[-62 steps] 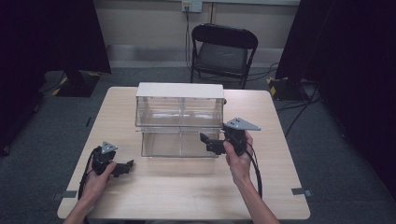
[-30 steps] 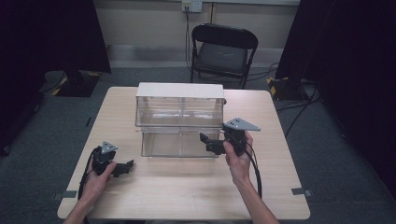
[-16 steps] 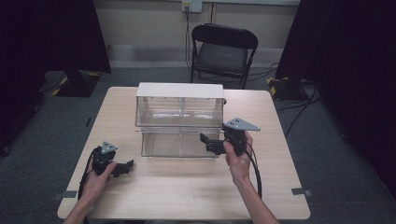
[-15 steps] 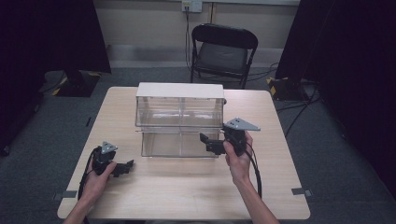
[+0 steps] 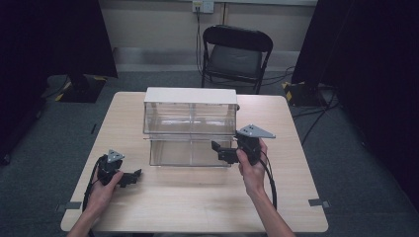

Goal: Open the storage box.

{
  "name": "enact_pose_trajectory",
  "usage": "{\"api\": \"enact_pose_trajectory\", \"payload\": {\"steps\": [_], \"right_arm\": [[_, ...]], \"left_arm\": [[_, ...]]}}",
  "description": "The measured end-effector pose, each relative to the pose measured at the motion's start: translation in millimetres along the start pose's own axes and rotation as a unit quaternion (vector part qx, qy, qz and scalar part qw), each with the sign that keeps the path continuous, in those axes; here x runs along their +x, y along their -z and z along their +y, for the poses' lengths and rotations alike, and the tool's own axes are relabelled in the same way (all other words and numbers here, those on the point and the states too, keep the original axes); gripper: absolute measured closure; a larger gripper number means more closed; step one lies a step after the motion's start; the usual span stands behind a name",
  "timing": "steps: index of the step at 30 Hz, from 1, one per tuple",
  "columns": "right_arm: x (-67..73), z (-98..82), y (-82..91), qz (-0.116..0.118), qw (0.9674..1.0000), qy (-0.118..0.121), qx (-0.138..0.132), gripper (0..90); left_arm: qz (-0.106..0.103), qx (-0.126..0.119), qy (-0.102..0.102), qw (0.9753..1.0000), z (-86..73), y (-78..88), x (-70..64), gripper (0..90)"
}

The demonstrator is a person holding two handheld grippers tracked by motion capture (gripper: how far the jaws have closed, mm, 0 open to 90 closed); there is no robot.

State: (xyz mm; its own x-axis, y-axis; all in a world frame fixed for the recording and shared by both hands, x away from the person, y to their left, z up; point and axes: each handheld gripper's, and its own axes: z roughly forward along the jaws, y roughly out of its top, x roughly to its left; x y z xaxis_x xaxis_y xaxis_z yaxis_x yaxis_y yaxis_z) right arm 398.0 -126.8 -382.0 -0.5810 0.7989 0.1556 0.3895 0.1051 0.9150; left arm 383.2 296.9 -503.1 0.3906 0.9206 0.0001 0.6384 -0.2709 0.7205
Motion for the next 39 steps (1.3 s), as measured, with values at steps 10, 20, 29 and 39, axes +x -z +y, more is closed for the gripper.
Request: {"api": "enact_pose_trajectory", "payload": {"steps": [10, 20, 29, 39], "right_arm": [[-0.1, -0.1, -0.2, 0.000, 1.0000, -0.002, -0.001, 9.2], [0.3, 0.0, -0.1, 0.000, 1.0000, -0.001, -0.001, 9.0], [0.3, 0.0, 0.0, 0.000, 1.0000, -0.004, -0.003, 8.6], [0.5, -0.4, -0.1, 0.000, 1.0000, -0.004, -0.003, 8.0]], "left_arm": [[-0.001, -0.001, 0.001, 1.0000, 0.0, -0.1, -0.1, 2.4], [0.000, 0.000, 0.001, 1.0000, 0.0, -0.1, -0.1, 2.4], [-0.001, 0.000, 0.001, 1.0000, 0.0, -0.1, 0.0, 2.3], [0.000, 0.000, 0.001, 1.0000, 0.0, 0.0, 0.0, 2.3]]}}
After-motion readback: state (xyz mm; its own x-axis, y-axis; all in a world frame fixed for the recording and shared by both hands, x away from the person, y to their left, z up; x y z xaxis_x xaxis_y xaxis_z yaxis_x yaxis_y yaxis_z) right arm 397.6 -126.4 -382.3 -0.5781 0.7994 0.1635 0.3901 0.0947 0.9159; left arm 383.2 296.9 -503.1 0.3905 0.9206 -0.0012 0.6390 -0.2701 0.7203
